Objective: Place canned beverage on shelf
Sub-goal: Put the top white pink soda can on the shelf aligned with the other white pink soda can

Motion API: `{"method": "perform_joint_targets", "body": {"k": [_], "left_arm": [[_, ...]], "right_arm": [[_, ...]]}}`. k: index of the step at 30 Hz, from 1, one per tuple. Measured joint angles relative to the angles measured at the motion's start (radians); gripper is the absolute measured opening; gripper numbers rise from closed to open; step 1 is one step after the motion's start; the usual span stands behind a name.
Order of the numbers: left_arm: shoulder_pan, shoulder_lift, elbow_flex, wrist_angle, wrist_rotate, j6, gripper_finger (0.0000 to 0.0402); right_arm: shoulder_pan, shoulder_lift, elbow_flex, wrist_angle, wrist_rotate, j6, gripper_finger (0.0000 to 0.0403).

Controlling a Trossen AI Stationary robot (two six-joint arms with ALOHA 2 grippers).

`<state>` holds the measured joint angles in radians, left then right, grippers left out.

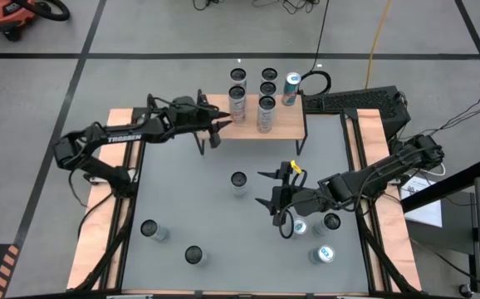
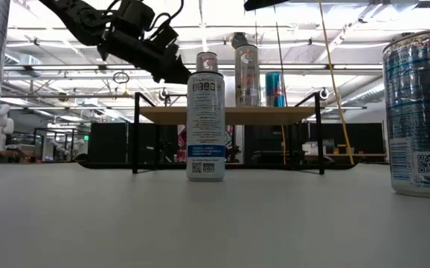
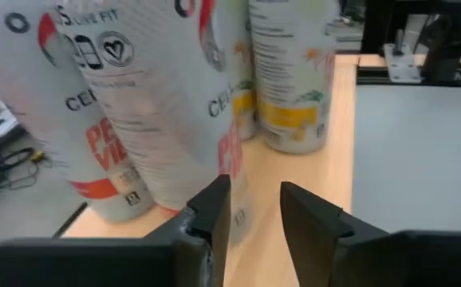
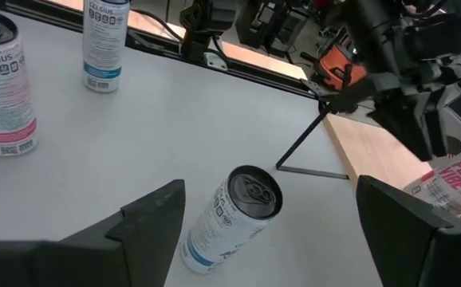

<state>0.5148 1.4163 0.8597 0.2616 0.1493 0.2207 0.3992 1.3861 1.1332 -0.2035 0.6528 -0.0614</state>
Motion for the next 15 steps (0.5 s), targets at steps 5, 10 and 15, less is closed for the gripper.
{"method": "perform_joint_targets", "body": {"k": [5, 10, 15], "left_arm": [[0.0, 0.036, 0.0, 0.039, -0.014, 0.003, 0.0104], [0.0, 0.055, 0.0, 0.045, -0.044, -0.002, 0.0104], [0.001, 0.055, 0.0, 0.052, -0.081, -0.001, 0.0104]], "right_arm": [[0.001, 0.0, 0.0, -0.003, 0.0, 0.0, 0.0304], [0.002, 0.0, 0.0, -0.004, 0.0, -0.002, 0.0304], [0.002, 0.0, 0.0, -0.004, 0.0, -0.002, 0.0304]]}}
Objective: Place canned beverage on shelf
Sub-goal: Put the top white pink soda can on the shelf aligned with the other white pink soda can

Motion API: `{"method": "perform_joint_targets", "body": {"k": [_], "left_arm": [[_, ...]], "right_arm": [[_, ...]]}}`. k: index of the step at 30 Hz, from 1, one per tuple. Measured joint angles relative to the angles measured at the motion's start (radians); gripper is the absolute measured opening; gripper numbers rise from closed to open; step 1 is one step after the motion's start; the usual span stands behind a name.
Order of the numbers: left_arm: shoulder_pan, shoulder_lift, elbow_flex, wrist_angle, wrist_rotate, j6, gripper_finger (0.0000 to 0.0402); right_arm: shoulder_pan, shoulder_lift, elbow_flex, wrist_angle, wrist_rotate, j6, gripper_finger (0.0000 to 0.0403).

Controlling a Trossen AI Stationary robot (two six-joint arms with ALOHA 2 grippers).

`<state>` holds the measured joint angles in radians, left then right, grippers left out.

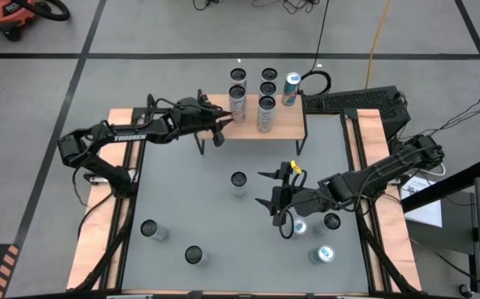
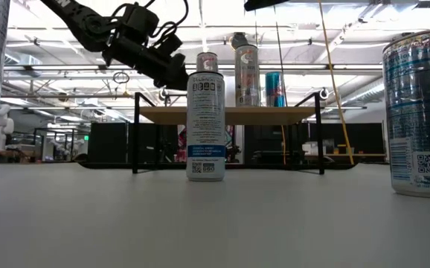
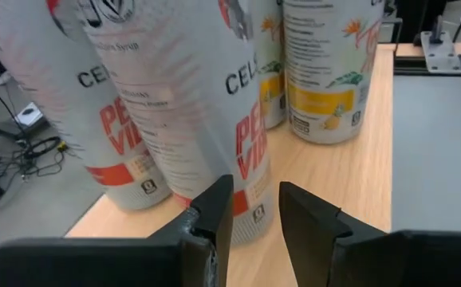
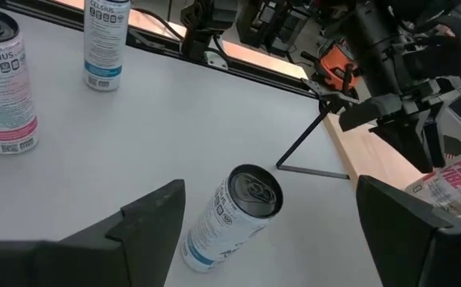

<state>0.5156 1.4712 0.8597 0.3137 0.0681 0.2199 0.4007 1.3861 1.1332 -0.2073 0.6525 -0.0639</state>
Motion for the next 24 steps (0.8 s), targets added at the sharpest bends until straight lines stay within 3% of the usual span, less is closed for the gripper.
{"method": "perform_joint_targets", "body": {"k": [9, 17, 24], "left_arm": [[-0.004, 0.0, 0.0, 0.003, 0.0, -0.02, 0.0104], [-0.043, 0.014, 0.0, 0.06, 0.087, -0.029, 0.0104], [-0.073, 0.047, 0.0, 0.119, 0.016, -0.022, 0.0104]], "right_arm": [[0.0, 0.0, 0.0, -0.003, 0.0, 0.015, 0.0304], [0.0, 0.0, 0.0, -0.01, 0.0, 0.023, 0.0304], [0.0, 0.0, 0.0, 0.001, 0.0, 0.025, 0.0304]]}}
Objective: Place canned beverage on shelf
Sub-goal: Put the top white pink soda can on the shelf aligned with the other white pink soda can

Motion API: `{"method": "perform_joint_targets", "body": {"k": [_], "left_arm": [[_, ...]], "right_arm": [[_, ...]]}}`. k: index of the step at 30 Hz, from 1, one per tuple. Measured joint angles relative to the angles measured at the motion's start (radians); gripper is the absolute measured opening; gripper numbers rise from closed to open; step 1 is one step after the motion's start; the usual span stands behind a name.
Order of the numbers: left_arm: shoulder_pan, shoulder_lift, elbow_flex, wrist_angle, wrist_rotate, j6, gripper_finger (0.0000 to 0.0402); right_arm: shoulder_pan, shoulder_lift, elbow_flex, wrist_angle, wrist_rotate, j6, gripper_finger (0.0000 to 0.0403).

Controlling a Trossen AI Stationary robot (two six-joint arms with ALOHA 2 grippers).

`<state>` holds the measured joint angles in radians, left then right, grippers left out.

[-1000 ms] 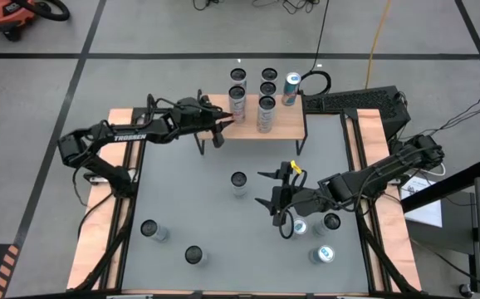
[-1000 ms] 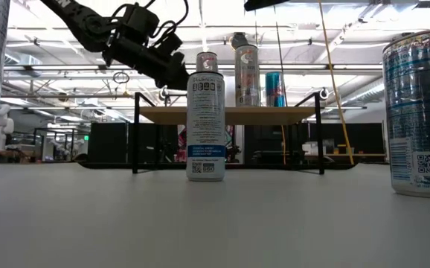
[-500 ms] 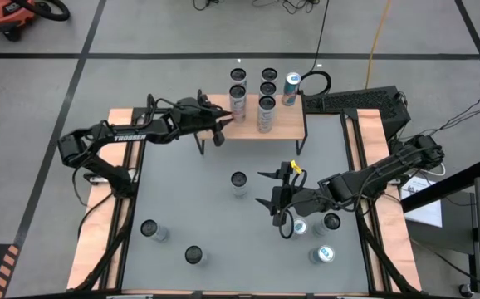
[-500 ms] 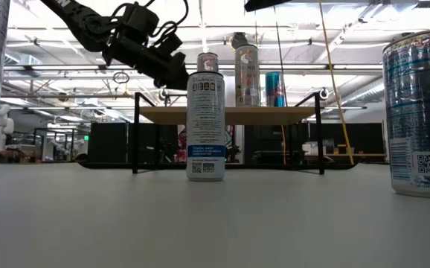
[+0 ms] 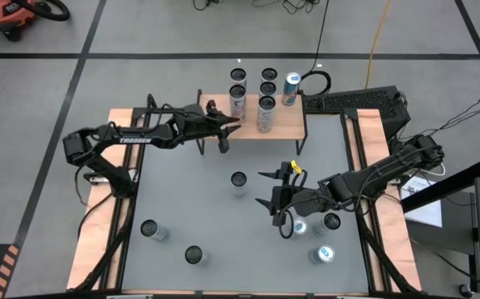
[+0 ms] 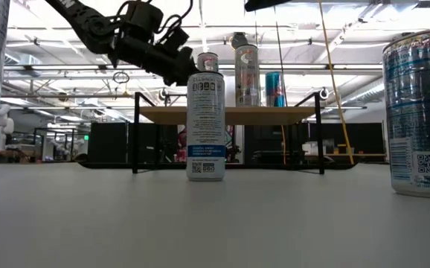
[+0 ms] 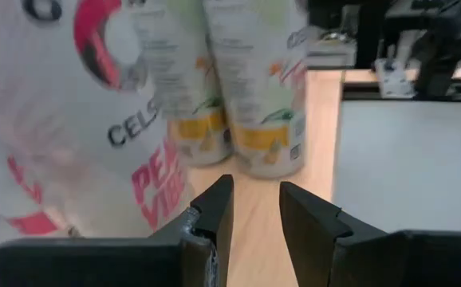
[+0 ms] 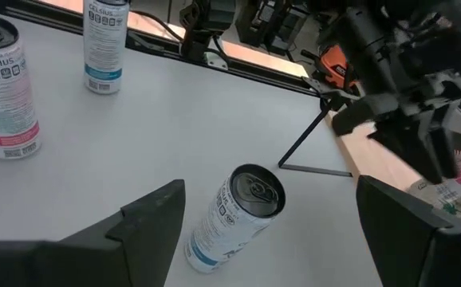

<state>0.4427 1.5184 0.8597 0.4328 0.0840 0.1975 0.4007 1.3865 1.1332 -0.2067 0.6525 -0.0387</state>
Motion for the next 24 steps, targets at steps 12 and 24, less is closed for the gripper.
{"method": "perform_joint_targets", "body": {"k": [12, 24], "left_arm": [[0.011, 0.076, 0.0, 0.131, -0.044, 0.022, 0.0104], [0.029, 0.077, 0.0, 0.145, -0.05, 0.019, 0.0104]], "right_arm": [[0.001, 0.0, 0.0, -0.014, -0.003, 0.016, 0.0304], [0.001, 0.0, 0.0, -0.023, -0.003, 0.024, 0.0304]]}}
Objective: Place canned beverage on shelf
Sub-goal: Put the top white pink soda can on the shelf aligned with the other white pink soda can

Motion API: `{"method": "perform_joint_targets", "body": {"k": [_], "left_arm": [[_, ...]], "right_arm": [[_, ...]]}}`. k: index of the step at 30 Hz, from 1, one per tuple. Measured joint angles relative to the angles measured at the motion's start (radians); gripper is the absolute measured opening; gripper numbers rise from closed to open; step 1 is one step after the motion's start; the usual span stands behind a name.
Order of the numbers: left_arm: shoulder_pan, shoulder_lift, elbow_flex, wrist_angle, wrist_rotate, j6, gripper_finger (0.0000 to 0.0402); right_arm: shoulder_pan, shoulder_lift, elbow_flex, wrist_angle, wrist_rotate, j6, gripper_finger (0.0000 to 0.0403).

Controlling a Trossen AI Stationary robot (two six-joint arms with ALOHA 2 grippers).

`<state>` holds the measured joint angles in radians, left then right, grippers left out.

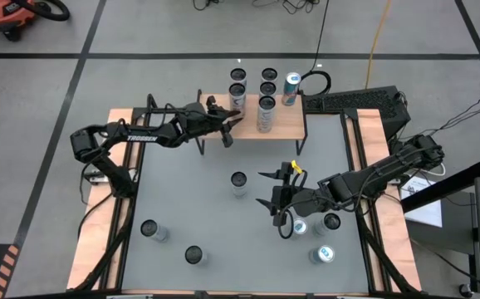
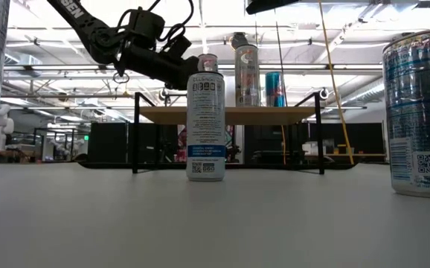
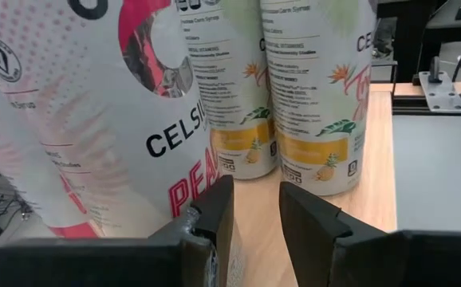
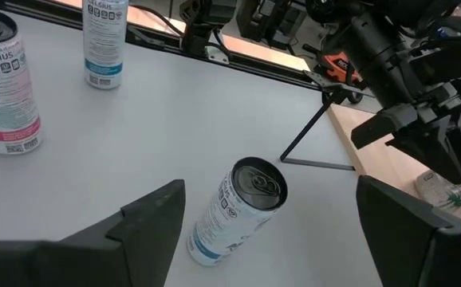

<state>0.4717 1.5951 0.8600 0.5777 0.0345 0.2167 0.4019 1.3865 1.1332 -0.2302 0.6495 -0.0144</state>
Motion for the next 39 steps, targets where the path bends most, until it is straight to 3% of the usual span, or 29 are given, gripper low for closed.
{"method": "perform_joint_targets", "body": {"k": [20, 39], "left_arm": [[0.001, 0.0, 0.0, 0.046, -0.004, 0.008, 0.0104], [-0.044, -0.047, 0.0, 0.018, 0.022, -0.044, 0.0104]], "right_arm": [[0.003, 0.0, 0.0, 0.0, -0.001, 0.035, 0.0304], [0.117, 0.0, 0.0, 0.031, 0.002, 0.122, 0.0304]]}}
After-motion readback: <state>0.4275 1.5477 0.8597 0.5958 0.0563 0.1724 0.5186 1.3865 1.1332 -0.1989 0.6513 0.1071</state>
